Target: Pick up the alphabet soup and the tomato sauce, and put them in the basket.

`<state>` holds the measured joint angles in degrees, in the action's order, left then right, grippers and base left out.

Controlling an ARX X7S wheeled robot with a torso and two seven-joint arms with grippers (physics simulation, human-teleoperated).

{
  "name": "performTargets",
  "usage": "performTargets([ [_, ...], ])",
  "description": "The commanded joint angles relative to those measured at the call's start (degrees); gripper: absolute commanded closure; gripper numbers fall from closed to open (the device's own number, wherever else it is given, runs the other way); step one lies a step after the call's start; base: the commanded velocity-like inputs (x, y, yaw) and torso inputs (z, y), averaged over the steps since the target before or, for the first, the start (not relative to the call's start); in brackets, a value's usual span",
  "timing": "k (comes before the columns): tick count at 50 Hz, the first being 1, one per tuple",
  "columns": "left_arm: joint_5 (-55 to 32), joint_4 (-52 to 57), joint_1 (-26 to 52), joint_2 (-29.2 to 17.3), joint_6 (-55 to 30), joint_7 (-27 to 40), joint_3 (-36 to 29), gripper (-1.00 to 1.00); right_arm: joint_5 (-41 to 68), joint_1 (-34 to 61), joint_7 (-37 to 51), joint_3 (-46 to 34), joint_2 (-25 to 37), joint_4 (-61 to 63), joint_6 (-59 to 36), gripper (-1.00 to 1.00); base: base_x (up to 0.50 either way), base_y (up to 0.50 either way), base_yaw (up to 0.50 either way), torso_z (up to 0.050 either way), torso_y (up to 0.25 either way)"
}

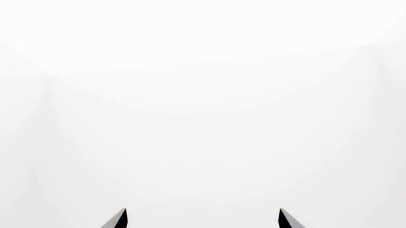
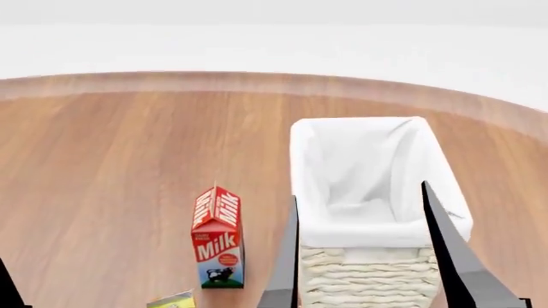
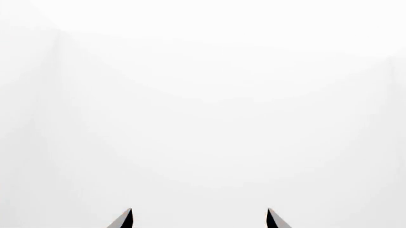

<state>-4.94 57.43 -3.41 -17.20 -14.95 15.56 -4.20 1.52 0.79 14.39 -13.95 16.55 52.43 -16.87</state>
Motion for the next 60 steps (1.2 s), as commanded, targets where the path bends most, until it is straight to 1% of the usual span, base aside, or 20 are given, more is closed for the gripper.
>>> performTargets([
  [1,0.85,-0.44,-0.19,-0.41,0.49,0.46,-0.71,-1.00,-0.10,-0.51,0.58,-0.52,0.37,-0.65,1.23,-1.00,0.39,0.00,0.00,0.000,0.000],
  [10,0.65,-0.51,-0.61,-0.70,0.93,0.75,-0.65,-1.00,0.49,0.14,0.84,-0.70,0.43,-0.05,-0.11,-1.00,0.39,0.00,0.00,0.000,0.001],
  [13,0.60,-0.61,-0.68,-0.77,1.05,0.83,-0.72,-1.00,0.18,-1.33,1.18,-0.69,0.77,-1.56,2.81,-1.00,0.39,0.00,0.00,0.000,0.000],
  [16,0.68,-0.60,-0.58,-0.84,0.93,0.92,-0.92,-1.00,0.80,-0.32,1.20,-0.50,0.72,-0.34,0.56,-1.00,0.39,0.00,0.00,0.000,0.000],
  [18,0.75,-0.64,-0.50,-0.91,0.85,0.97,-1.01,-1.00,-0.19,-2.47,1.58,-1.01,0.98,-3.10,5.22,-1.00,0.39,0.00,0.00,0.000,0.005],
  [22,0.68,-0.61,-0.38,-1.00,0.67,1.10,-1.10,-1.00,0.82,-0.11,1.48,-0.78,0.74,-0.18,-0.10,-1.00,0.21,0.00,0.00,0.000,0.000],
  [25,0.53,-0.68,-0.28,-1.02,0.68,1.17,-1.19,-1.00,0.53,-0.87,1.64,-1.01,1.00,-0.75,1.33,-1.00,0.07,0.00,0.00,0.000,0.000],
  [29,0.59,-0.76,-0.10,-1.10,0.55,1.24,-1.49,-1.00,0.84,0.41,1.62,-0.95,1.15,1.19,-1.63,-1.00,0.00,0.00,0.00,0.000,0.000],
  [31,0.45,-0.64,0.16,-1.14,0.21,1.29,-1.49,-1.00,0.61,-1.19,1.56,-1.33,1.56,-0.41,1.55,-1.00,0.00,0.00,0.00,0.000,0.000],
  [32,0.36,-0.60,0.24,-1.17,0.08,1.30,-1.49,-1.00,1.94,0.46,1.30,-0.94,1.36,1.63,-2.60,-1.00,0.00,0.00,0.00,0.000,0.000],
  [34,0.29,-0.47,0.39,-1.24,-0.19,1.35,-1.51,-1.00,2.42,1.50,0.83,-1.31,1.58,3.16,-5.25,-1.00,0.00,0.00,0.00,0.000,0.000],
  [35,0.29,-0.44,0.43,-1.28,-0.29,1.41,-1.47,-1.00,5.47,4.45,0.38,-0.39,1.18,6.45,-12.51,-1.00,0.00,0.00,0.00,0.000,0.000],
  [37,0.15,-0.45,0.40,-1.31,-0.33,1.53,-1.33,-1.00,11.36,7.32,3.51,-0.70,4.06,7.54,-16.48,-1.00,0.00,0.00,0.00,0.000,0.000],
  [39,0.09,-0.43,0.40,-1.36,-0.34,1.59,-1.35,-1.00,28.55,18.49,20.70,-5.81,17.48,7.56,-17.20,-1.00,0.00,0.00,0.00,0.000,0.000],
  [41,0.02,-0.28,0.45,-1.35,-0.42,1.68,-1.43,-1.00,44.60,28.32,34.43,-12.31,26.36,7.55,-14.62,-1.00,0.00,0.00,0.00,0.000,0.000],
  [43,0.48,-0.44,0.64,-1.33,-0.48,1.72,-2.04,-1.00,59.27,37.26,41.13,-14.21,30.38,7.53,-13.40,-1.00,0.00,0.00,0.00,0.000,0.000],
  [44,0.51,-0.50,0.71,-1.30,-0.50,1.77,-2.14,-1.00,61.55,40.85,43.58,-16.17,31.91,7.53,-13.00,-1.00,0.00,0.00,0.00,0.000,0.000],
  [45,0.69,-0.48,0.80,-1.28,-0.60,1.81,-2.41,-1.00,68.15,46.22,46.44,-17.00,33.38,7.53,-13.15,-1.00,0.00,0.00,0.00,0.000,0.000],
  [53,0.84,-0.10,1.06,-1.62,-1.42,2.01,-2.77,-1.00,92.30,61.27,56.49,-20.51,33.94,4.83,-16.91,-1.00,0.00,0.00,0.00,0.000,0.000],
  [60,1.32,-0.22,1.63,-1.55,-1.90,2.20,-3.83,-1.00,100.22,62.55,61.51,-23.70,34.11,0.20,-18.02,-1.00,0.00,0.00,0.00,0.000,0.000],
])
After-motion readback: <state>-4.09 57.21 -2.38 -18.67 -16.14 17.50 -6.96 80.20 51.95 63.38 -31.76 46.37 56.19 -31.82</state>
